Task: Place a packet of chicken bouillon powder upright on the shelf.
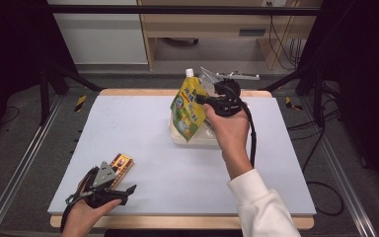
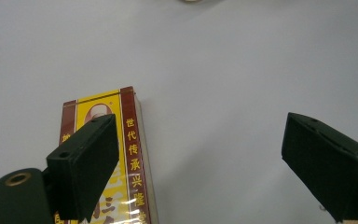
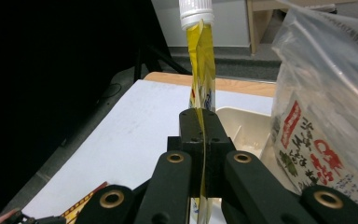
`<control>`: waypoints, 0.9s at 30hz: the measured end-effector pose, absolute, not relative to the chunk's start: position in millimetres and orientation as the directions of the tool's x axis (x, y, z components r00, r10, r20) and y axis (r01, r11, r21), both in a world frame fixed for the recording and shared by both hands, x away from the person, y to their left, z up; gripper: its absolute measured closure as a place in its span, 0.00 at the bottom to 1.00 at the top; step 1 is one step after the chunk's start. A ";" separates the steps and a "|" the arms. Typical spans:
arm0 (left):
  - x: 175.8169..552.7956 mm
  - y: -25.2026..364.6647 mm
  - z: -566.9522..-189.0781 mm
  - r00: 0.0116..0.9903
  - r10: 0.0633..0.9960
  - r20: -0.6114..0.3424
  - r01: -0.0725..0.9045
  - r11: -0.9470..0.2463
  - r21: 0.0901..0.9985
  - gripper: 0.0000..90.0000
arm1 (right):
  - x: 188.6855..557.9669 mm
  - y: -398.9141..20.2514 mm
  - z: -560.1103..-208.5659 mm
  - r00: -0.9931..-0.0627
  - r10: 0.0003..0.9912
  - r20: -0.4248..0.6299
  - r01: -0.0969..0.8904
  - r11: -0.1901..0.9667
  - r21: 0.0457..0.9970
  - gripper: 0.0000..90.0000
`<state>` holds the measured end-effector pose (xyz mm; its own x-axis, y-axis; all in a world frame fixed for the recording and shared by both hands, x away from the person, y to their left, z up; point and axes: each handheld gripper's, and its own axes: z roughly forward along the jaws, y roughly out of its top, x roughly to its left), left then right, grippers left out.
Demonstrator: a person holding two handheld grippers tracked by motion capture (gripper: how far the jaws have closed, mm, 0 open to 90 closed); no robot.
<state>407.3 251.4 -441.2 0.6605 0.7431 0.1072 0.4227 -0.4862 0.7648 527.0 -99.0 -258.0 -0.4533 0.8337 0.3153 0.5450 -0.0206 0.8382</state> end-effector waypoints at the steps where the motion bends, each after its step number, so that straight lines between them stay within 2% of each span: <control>1: 407.4 251.1 -441.7 0.660 0.744 0.107 0.423 -0.486 0.764 0.12 | 527.6 -99.3 -257.7 -0.448 0.837 0.314 0.545 -0.023 0.838 1.00; 27: 407.8 248.8 -445.4 0.661 0.738 0.135 0.421 -0.514 0.747 0.11 | 541.3 -101.9 -259.3 -0.374 0.877 0.302 0.518 -0.073 0.852 1.00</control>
